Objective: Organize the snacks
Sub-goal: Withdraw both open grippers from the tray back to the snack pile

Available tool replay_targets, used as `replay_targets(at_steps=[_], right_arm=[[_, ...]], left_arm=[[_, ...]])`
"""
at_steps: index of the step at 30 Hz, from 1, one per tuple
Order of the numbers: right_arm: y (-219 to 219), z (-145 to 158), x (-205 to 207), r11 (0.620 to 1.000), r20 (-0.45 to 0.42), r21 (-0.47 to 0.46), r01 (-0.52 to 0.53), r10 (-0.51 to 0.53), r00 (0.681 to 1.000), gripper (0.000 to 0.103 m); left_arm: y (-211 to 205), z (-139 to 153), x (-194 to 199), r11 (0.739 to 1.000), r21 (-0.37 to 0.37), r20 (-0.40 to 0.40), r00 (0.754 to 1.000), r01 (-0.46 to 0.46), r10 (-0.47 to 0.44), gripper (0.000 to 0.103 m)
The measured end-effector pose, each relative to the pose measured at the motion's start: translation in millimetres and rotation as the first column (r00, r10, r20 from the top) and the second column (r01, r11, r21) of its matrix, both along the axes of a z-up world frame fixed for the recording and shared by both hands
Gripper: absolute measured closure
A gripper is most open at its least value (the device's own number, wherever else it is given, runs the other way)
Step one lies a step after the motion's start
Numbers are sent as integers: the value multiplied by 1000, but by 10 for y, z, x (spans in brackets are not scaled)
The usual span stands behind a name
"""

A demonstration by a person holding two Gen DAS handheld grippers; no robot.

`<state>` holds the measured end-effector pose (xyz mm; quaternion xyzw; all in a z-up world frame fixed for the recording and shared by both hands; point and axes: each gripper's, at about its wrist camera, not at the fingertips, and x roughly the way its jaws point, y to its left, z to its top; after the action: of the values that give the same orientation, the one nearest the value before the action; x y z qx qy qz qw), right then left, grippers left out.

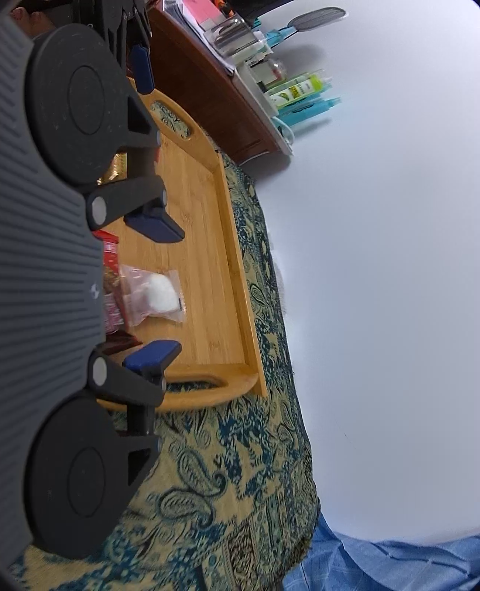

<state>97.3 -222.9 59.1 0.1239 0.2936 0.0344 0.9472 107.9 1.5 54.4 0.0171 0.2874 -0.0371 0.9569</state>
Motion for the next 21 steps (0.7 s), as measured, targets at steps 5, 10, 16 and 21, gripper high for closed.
replay_targets(at_steps=[5,10,16,21], right_arm=[[-92,86,-293,1000,33,-11,24,-23,999,13],[-136,37,-562,999,28,-22,50,-50,998,9],[-135,-18,-813,996,20,-62,71,-70,997,1],[-152,-79,-905,994,-16,-69,83,-84,996,1]], left_arm=[[-65,49,-298,1000,12,36,999,27,-27,9],[-106,76,-558,999,1,51,998,35,-35,6],[-104,-11,-881,998,-28,37,998,59,-58,3],[-124,-171,-1012,998,24,28,998,50,-51,3]])
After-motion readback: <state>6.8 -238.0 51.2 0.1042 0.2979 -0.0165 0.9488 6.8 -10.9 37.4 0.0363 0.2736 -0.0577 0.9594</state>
